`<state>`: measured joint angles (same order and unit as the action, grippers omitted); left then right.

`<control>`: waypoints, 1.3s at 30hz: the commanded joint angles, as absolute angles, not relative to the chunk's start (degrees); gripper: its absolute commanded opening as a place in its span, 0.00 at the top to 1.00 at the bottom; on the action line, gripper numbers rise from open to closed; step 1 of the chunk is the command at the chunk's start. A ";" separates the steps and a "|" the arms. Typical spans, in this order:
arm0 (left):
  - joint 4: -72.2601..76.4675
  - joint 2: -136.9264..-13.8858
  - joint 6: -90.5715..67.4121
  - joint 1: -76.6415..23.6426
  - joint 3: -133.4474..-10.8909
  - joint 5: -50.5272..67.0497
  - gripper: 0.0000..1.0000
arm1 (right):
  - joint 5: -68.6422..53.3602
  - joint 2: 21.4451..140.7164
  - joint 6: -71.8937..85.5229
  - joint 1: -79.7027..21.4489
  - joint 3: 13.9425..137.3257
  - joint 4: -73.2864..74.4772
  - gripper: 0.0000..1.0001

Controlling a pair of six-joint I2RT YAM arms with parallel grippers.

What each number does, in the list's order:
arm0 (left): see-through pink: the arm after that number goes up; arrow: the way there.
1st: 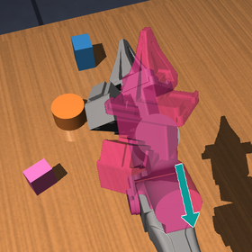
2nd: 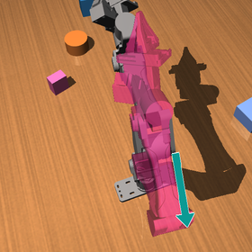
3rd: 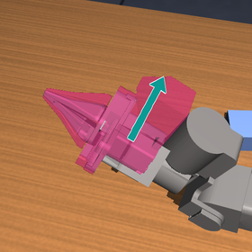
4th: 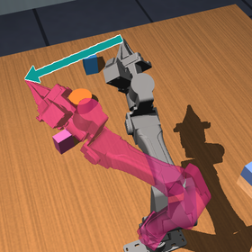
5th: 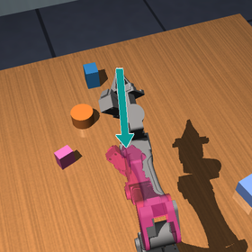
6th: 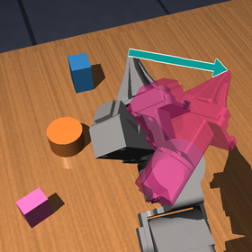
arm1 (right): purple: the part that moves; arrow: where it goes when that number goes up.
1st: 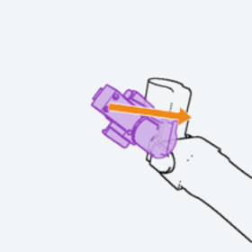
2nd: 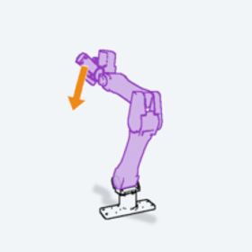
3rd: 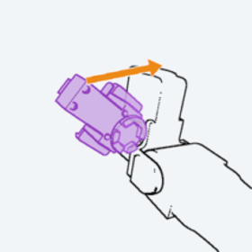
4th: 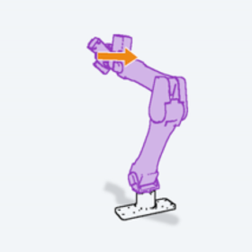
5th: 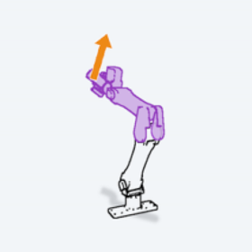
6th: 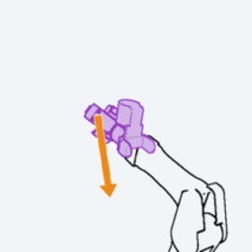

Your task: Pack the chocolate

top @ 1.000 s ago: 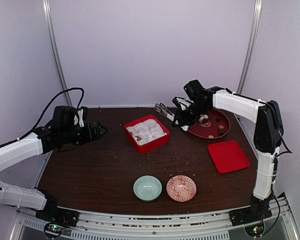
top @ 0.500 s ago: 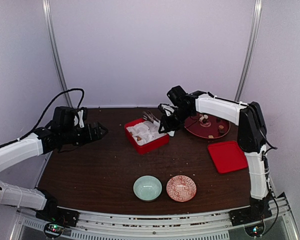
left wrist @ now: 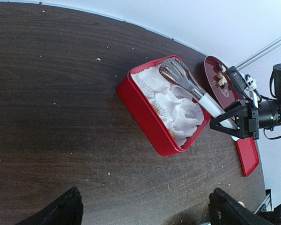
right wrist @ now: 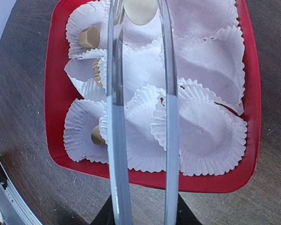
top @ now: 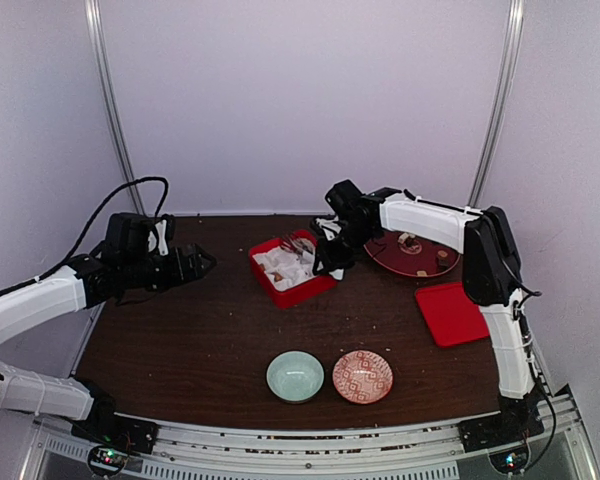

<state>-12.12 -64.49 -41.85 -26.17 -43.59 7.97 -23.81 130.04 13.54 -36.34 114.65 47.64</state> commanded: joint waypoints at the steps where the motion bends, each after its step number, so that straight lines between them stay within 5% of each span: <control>1: -11.10 -64.12 -41.04 -25.50 -43.33 7.94 0.04 | -24.64 130.25 13.89 -36.91 117.49 47.37 0.70; 14: -11.34 -63.68 -41.11 -25.56 -43.77 7.96 0.04 | -26.06 125.91 13.62 -36.38 117.83 47.30 0.63; 29: -11.15 -64.07 -40.97 -25.51 -44.12 8.32 0.04 | -18.90 104.32 8.89 -19.87 95.91 46.60 0.63; 39: -11.51 -64.82 -40.89 -25.57 -44.81 8.40 0.04 | -14.72 101.17 8.53 -10.62 85.37 44.94 0.65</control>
<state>-12.16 -64.51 -41.85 -25.91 -43.59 7.99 -16.43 102.83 9.32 -11.64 87.33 46.76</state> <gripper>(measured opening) 0.963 0.354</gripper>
